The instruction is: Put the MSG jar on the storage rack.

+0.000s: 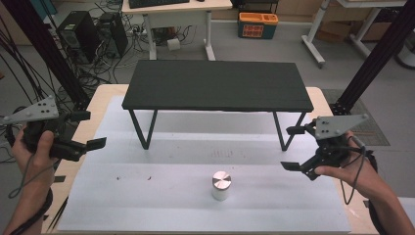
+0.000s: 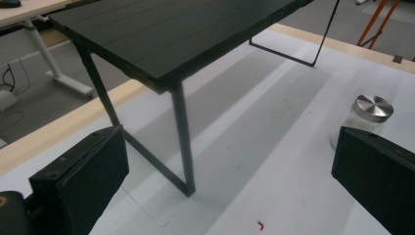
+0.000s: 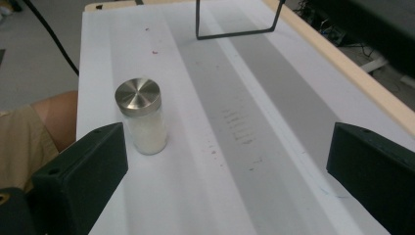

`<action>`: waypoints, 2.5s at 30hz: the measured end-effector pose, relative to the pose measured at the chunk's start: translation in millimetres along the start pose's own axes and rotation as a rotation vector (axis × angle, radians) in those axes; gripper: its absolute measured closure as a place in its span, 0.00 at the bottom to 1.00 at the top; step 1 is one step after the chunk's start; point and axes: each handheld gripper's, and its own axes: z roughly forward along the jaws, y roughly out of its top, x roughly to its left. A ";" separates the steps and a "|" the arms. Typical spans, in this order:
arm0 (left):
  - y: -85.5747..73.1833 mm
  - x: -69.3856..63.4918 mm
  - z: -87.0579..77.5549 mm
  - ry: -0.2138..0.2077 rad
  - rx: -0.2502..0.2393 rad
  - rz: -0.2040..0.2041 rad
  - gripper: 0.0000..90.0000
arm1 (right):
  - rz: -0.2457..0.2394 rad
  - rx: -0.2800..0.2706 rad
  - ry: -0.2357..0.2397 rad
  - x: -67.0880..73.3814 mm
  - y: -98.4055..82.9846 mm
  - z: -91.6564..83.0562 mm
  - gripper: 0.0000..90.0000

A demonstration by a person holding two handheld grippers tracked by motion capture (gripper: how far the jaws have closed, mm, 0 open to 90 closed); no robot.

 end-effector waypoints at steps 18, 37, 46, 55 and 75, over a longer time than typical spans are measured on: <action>0.5 -1.7 9.4 -0.006 0.013 0.005 0.01 | -0.031 0.033 0.125 12.8 -18.2 75.2 0.02; 0.5 -3.7 14.9 -0.010 0.029 0.010 0.01 | -0.030 0.028 0.226 18.4 -32.4 140.2 0.02; -3.5 -2.5 19.0 -0.014 0.041 0.003 0.01 | -0.032 0.023 0.254 19.4 -36.0 159.2 0.02; -4.8 -3.1 17.5 -0.008 0.041 0.004 0.01 | -0.033 0.015 0.274 19.9 -37.2 172.3 0.02; -6.0 -6.0 14.9 0.007 0.041 0.003 0.01 | -0.120 0.024 0.244 26.7 -27.8 170.4 0.48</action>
